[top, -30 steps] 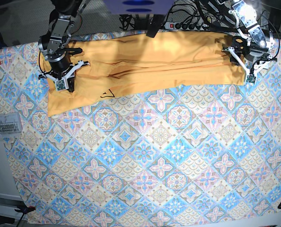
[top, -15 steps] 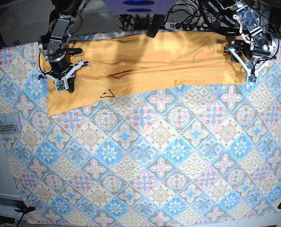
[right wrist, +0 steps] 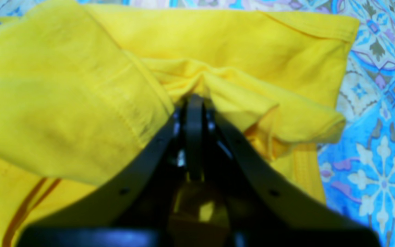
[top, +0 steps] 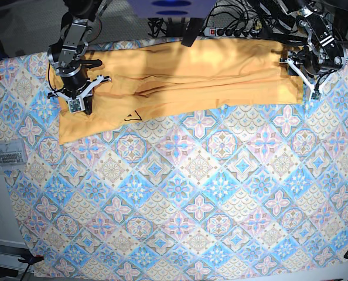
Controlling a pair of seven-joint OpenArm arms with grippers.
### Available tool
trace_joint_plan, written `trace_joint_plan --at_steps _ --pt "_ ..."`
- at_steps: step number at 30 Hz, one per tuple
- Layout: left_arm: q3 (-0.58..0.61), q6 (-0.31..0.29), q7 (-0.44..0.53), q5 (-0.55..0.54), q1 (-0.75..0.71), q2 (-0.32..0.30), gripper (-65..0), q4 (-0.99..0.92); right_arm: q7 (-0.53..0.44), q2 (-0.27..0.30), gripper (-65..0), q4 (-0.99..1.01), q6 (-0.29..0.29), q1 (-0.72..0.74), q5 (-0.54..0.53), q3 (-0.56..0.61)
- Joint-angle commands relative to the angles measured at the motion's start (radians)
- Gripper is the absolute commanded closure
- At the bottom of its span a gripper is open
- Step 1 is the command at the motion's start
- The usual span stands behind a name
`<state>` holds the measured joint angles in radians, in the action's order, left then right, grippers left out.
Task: Fold the T-shirt properly
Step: 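Adjust the left gripper's hold on the shirt's end near the collar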
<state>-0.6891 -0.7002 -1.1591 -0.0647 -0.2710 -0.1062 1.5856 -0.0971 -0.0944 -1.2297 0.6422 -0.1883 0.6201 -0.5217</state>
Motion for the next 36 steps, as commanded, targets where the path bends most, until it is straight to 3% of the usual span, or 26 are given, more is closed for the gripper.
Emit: trace_joint_plan --at_steps 1,7,17,30,36 --pt "-0.002 0.002 -0.008 -0.025 0.016 -0.03 -36.9 -0.021 0.161 -0.018 0.0 0.037 0.056 -0.01 0.1 0.011" --pt "-0.001 0.002 -0.015 -0.128 0.019 -0.091 -36.9 -0.097 0.161 -0.018 0.0 0.037 0.056 -0.01 0.1 0.011" --pt "0.055 0.002 -0.014 -0.133 0.02 -0.089 -36.9 -0.1 0.161 -0.018 0.0 0.037 0.056 -0.01 0.1 0.011" --pt "0.095 0.002 -0.014 -0.131 0.02 -0.011 -36.9 -0.095 0.161 -0.018 0.0 0.037 0.056 -0.012 0.1 0.011" --pt "0.197 0.002 -0.014 -0.134 0.012 0.003 -36.9 -0.095 0.161 -0.018 0.0 0.037 0.056 -0.012 0.1 0.011"
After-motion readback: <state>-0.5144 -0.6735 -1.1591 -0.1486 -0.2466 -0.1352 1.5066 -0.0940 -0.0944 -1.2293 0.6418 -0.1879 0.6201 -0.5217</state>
